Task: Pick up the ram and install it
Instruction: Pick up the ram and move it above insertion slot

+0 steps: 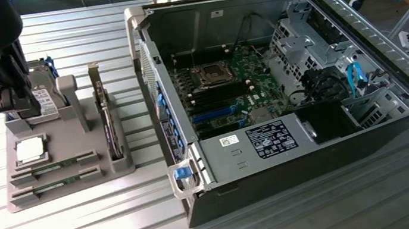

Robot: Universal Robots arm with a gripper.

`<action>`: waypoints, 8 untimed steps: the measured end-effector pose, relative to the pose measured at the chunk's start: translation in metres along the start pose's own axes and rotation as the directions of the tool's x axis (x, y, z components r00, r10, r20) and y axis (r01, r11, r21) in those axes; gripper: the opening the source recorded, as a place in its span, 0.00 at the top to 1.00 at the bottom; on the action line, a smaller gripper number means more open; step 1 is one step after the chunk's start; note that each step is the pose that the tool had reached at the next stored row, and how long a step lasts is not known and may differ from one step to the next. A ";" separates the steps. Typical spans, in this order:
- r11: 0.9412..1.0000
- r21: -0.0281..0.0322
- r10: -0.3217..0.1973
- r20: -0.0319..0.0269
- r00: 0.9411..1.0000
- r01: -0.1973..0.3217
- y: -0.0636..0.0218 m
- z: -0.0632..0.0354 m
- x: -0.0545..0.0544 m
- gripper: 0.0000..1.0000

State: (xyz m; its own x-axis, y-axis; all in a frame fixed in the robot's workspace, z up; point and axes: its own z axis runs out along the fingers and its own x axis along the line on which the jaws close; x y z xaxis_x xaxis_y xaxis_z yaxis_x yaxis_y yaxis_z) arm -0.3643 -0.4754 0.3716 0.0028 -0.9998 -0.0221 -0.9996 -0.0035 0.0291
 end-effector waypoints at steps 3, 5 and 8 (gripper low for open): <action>1.000 0.000 0.000 0.000 1.000 0.000 -0.0001 0.0039 0.000 0.90; 1.000 0.000 0.000 0.000 1.000 0.000 -0.0002 0.0069 0.000 0.90; 1.000 0.000 0.000 0.000 1.000 0.000 -0.0004 0.0122 0.000 0.90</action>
State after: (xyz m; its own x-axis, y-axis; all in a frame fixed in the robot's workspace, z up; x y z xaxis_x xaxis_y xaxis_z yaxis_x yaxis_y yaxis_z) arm -0.3643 -0.4755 0.3594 0.0029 -0.9998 -0.0220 -0.9996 -0.0035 0.0291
